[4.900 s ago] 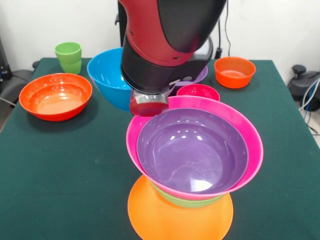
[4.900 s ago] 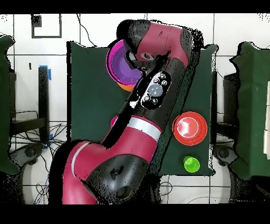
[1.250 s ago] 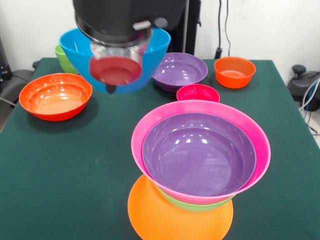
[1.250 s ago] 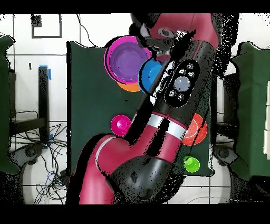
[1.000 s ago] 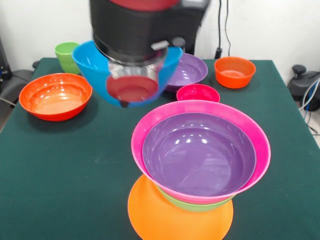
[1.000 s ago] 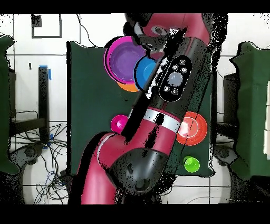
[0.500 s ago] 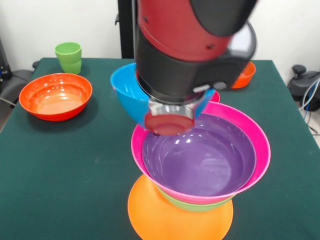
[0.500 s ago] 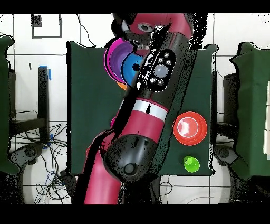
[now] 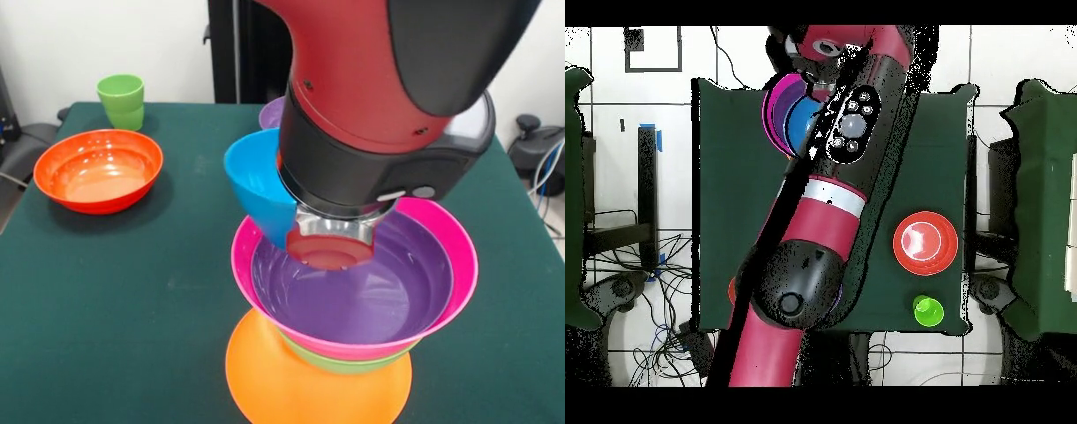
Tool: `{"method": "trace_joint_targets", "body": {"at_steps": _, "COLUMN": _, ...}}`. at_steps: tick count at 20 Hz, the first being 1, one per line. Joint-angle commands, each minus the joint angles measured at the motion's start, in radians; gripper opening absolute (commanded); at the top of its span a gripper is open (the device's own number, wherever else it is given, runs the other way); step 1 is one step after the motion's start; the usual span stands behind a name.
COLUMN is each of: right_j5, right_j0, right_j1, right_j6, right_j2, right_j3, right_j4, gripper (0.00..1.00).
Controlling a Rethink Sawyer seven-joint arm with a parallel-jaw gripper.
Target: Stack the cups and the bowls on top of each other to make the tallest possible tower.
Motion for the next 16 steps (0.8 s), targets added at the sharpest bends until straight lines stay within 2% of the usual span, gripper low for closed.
{"method": "trace_joint_targets", "body": {"at_steps": 1, "right_j5": 0.059, "right_j0": -0.018, "right_j1": 0.004, "right_j6": 0.212, "right_j2": -0.091, "right_j3": -0.017, "right_j4": 0.061, "gripper": 0.0}}
{"method": "trace_joint_targets", "body": {"at_steps": 16, "right_j5": 0.039, "right_j0": -0.055, "right_j1": 0.03, "right_j6": 0.222, "right_j2": -0.292, "right_j3": -0.031, "right_j4": 0.252, "gripper": 0.0}}
